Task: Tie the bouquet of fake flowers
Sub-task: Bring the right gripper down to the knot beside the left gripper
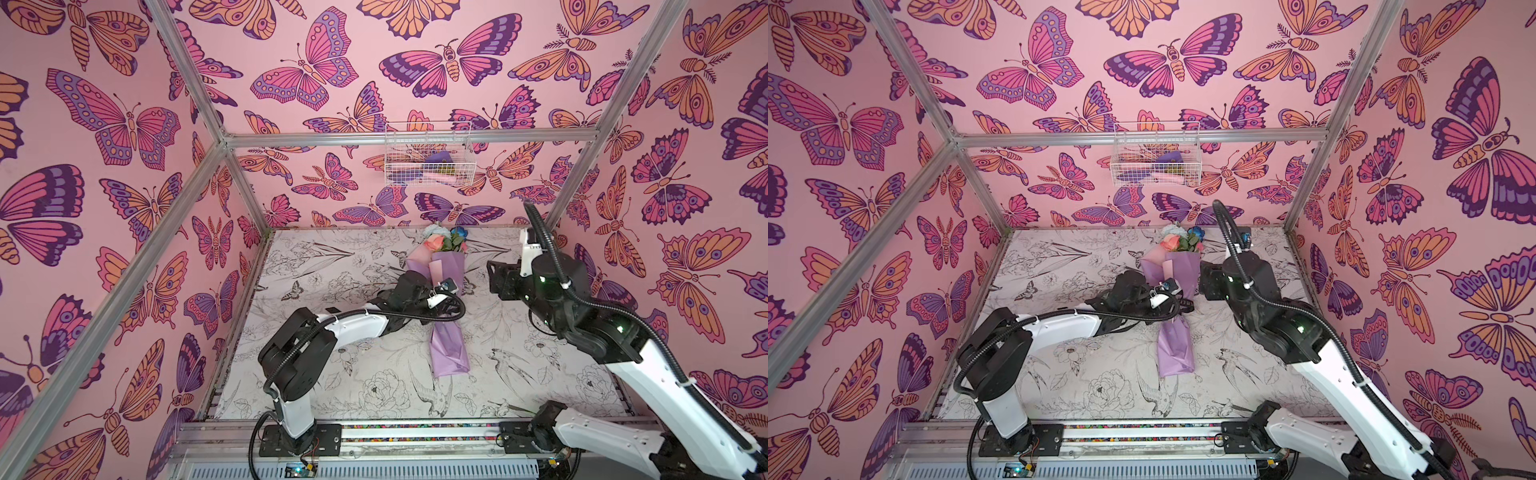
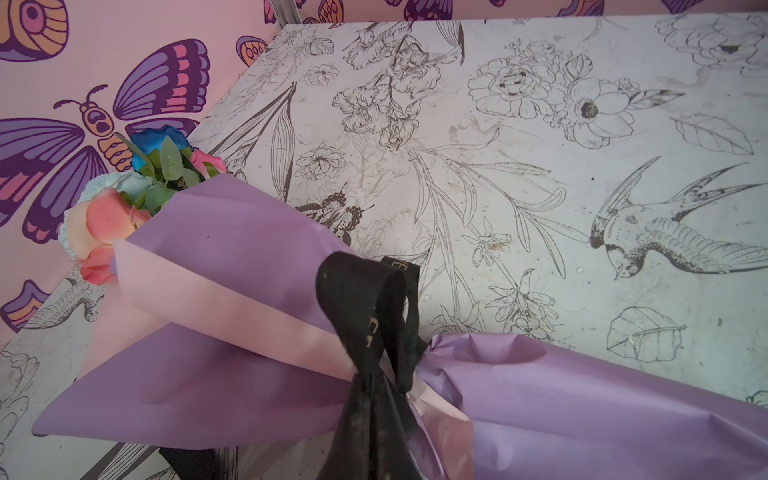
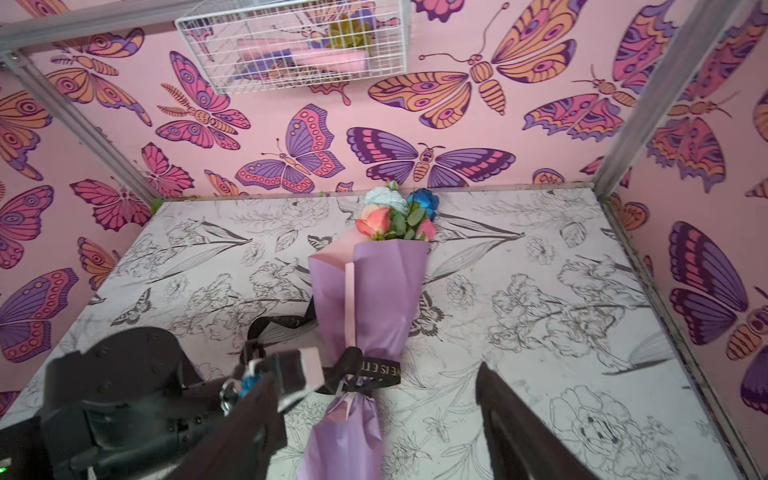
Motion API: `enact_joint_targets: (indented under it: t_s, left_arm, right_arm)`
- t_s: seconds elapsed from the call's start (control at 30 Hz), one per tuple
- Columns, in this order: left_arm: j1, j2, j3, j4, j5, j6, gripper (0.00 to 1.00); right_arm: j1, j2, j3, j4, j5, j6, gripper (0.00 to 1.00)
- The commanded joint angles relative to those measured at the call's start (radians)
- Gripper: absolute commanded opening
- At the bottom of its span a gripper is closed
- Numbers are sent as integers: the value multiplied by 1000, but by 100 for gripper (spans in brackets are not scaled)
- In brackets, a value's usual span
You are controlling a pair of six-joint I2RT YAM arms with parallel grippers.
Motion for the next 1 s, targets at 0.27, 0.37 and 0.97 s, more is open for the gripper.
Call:
enact_joint_targets:
  t_s: [0.27,0.37,0.97]
  left_arm:
    - [74,90,107,-60,113,-136,0]
    - [90,109,126,-81,126,-160,0]
    - [169,209,231,-138,315,-285,0]
  right_arm:
    - [77,-70,-203,-22,113,86,61]
    - [222,-60,-251,-10,207,95,62]
    - [649,506,-181,201,73,-110,57]
